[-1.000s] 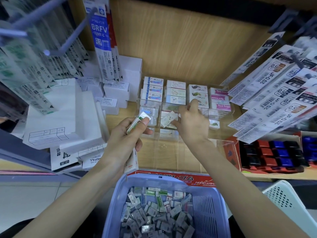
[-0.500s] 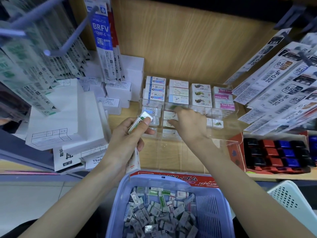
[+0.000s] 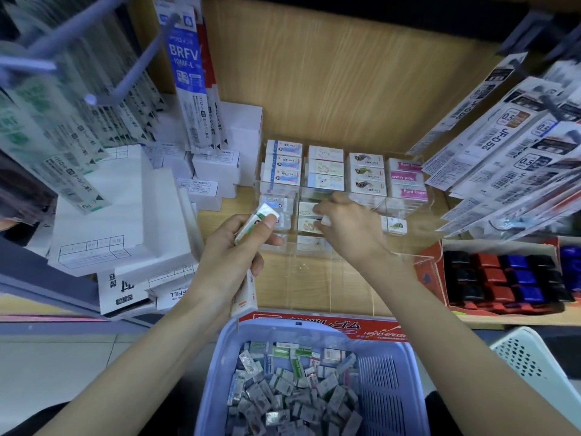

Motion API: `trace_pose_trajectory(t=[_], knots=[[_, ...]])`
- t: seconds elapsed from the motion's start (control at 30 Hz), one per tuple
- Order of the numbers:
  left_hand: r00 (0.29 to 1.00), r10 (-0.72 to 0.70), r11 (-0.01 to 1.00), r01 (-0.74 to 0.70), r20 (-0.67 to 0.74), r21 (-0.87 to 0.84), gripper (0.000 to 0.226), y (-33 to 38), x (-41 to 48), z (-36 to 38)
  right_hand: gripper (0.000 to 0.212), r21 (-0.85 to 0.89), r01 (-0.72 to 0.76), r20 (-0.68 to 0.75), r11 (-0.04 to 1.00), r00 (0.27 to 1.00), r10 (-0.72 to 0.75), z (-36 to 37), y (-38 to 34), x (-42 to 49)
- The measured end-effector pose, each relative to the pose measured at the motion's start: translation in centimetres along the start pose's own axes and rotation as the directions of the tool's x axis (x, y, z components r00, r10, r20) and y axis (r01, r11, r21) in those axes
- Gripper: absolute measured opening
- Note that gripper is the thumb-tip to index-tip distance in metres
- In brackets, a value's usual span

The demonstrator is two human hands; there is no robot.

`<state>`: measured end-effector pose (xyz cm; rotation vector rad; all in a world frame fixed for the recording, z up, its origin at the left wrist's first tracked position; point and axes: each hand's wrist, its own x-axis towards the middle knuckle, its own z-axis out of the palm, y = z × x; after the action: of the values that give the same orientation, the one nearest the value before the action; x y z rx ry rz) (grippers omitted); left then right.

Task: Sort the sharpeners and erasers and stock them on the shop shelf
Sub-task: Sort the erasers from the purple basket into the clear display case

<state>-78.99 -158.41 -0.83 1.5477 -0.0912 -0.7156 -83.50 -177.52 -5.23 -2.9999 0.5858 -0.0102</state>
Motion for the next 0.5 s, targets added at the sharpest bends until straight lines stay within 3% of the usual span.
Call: trace_pose_trajectory(t=[0.13, 0.2, 0.23, 0.27, 0.33, 0.4, 0.5], knots=[[1.000, 0.008, 1.000, -0.008, 0.001, 0.011, 0.026, -0.1, 0.0, 0.1, 0.027, -0.024, 0.026, 0.050, 0.999, 0.998, -0.024, -0.3, 0.0, 0.2], [1.000, 0.010, 1.000, -0.010, 0.006, 0.014, 0.026, 0.0, 0.0, 0.1, 0.036, 0.123, -0.039, 0.023, 0.992, 0.999, 0.037, -0.8, -0.1, -0.5], [1.000, 0.011, 1.000, -0.011, 0.009, 0.014, 0.026, 0.0, 0.0, 0.1, 0.040, 0.283, -0.087, 0.001, 0.955, 0.996, 0.090, -1.1, -0.1, -1.1], [1.000, 0.012, 1.000, -0.012, 0.012, 0.013, 0.026, 0.0, 0.0, 0.1, 0.042, 0.478, -0.123, -0.005, 0.870, 0.990, 0.143, -1.5, -0.1, -1.8], [1.000, 0.010, 1.000, -0.011, 0.021, 0.013, 0.026, -0.1, 0.1, 0.1, 0.038, 0.801, -0.189, 0.103, 0.568, 0.978, 0.181, -2.5, -0.3, -3.7], [0.999, 0.006, 1.000, -0.007, 0.041, 0.014, 0.025, -0.2, 0.0, 0.3, 0.038, 0.922, -0.221, 0.192, 0.319, 0.974, 0.119, -3.0, -0.5, -5.5], [0.997, 0.003, 1.000, -0.004, 0.082, 0.016, 0.017, -0.4, -0.2, 0.5, 0.045, 0.965, -0.180, 0.172, 0.190, 0.983, 0.060, -3.1, -0.5, -7.4]])
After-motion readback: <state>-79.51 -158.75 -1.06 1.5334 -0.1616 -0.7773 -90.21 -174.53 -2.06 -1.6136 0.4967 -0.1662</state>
